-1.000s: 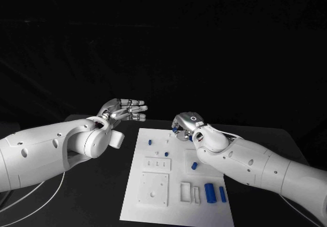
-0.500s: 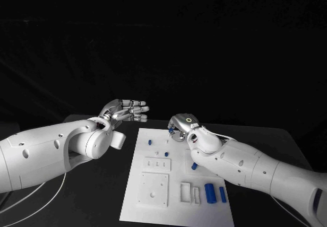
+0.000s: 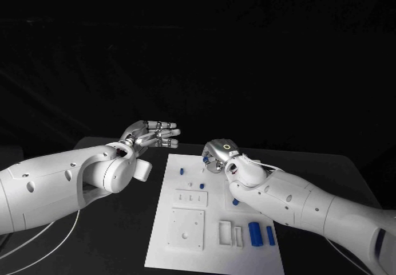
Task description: Assemble the parts on the task board
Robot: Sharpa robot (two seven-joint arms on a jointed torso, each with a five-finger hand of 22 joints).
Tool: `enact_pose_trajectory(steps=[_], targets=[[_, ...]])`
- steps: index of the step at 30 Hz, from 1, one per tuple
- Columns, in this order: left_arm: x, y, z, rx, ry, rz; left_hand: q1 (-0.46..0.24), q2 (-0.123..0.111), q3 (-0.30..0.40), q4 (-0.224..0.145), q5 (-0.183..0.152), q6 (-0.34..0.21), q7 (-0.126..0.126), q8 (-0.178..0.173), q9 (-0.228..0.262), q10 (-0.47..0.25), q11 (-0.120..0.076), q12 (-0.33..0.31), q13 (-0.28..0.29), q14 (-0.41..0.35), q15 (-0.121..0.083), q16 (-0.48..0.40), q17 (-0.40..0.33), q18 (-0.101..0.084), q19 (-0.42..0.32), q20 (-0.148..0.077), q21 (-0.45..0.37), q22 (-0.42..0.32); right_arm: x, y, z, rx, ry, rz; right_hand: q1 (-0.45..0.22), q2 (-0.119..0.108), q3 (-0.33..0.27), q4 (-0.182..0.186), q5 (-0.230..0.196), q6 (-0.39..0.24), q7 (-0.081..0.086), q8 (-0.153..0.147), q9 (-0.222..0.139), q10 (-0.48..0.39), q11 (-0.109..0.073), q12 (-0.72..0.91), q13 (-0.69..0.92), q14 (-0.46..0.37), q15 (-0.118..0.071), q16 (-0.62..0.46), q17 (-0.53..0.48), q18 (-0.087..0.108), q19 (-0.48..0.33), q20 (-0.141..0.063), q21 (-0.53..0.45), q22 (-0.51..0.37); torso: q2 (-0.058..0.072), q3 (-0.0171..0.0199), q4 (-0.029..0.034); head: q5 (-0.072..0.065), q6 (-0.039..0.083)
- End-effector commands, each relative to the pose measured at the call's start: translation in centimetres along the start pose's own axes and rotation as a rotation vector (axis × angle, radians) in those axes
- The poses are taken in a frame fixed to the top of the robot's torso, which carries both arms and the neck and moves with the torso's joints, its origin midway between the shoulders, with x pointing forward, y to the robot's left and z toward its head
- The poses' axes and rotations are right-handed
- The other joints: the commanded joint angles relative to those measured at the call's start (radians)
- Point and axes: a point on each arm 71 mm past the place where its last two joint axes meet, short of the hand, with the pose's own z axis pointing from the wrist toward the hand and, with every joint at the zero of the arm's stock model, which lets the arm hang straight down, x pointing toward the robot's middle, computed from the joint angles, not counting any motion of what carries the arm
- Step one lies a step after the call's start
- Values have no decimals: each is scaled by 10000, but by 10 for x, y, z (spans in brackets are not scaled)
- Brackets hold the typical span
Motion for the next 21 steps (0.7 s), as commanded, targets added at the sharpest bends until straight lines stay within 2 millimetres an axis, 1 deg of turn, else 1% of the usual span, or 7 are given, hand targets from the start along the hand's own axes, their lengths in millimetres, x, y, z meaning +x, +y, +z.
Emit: enact_pose_trajectory(steps=[1, 4, 6, 10, 12, 17, 21], targets=[[3, -3, 1, 173, 143, -8, -1, -81, 26, 22, -5, -41, 0, 5, -4, -73, -11, -11, 0, -5, 59, -23, -1, 13, -60, -8, 55, -14, 1, 2, 1, -150, 105, -90, 26, -21, -48, -23, 15, 12, 10, 30, 5, -18, -7, 18, 1, -12, -67, 6, -9, 48, 73, 21, -33, 8, 66, -19, 43, -36, 13], [3, -3, 1, 174, 141, -6, -1, -81, 26, 22, -5, -41, 0, 5, -4, -73, -11, -11, 0, -5, 59, -23, -1, 13, -60, -8, 55, -14, 2, 2, 1, -128, 133, -104, 26, -21, -48, -23, 15, 12, 10, 30, 5, -18, -7, 18, 1, -12, -67, 6, -9, 48, 73, 21, -33, 8, 92, -22, 51, -40, 40], [3, -3, 1, 177, 139, -5, -1, -81, 26, 22, -5, -41, 0, 5, -4, -73, -11, -11, 0, -5, 59, -23, -1, 13, -60, -8, 55, -14, 3, 1, 1, -104, 170, -122, 18, -11, -49, -25, 8, 12, 7, 39, 6, -23, -8, 20, 0, -16, -73, 4, -11, 47, 83, 27, -102, 50, 117, -31, 61, -56, 59], [3, -3, 1, 200, 127, -2, -5, -78, 29, 19, -7, -39, -2, 3, -5, -62, -14, -8, 1, -13, 61, -21, 0, 15, -66, -5, 56, -17, 4, 0, 2, -59, 250, -156, 17, -10, -53, -26, 11, 12, 7, 40, 6, -24, -9, 19, 0, -15, -72, 3, -12, 46, 87, 28, -111, 59, 123, -34, 60, -51, 78], [3, -3, 1, 196, 130, -3, -5, -78, 29, 19, -7, -39, -2, 3, -5, -62, -14, -8, 1, -13, 61, -21, 0, 15, -66, -5, 56, -17, 5, 0, 2, -51, 301, -173, 12, -1, -77, -34, 27, 10, 8, 42, 7, -29, -11, 13, -2, -8, -72, -5, -20, 42, 107, 31, -163, 113, 126, -34, 63, -50, 56], [3, -3, 1, 172, 148, -6, -5, -78, 29, 19, -7, -39, -2, 3, -5, -62, -14, -8, 1, -13, 61, -21, 0, 15, -66, -5, 56, -17, 6, 1, 2, -72, 436, -206, -11, -22, -121, -36, 41, -3, 7, 40, 4, -54, -3, 20, -1, -11, -63, -16, -29, 43, 115, 36, -275, 143, 158, -41, 73, -35, 67], [2, -3, 1, 159, 158, -8, -5, -78, 29, 19, -7, -39, -2, 3, -5, -62, -14, -8, 1, -13, 61, -21, 0, 15, -66, -5, 56, -17, 7, 1, 3, -57, 532, -227, -12, -13, -145, -35, 20, -6, 8, 39, 4, -64, 0, 19, -2, -12, -60, -24, -35, 42, 125, 39, -306, 159, 154, -43, 67, -27, 49]])
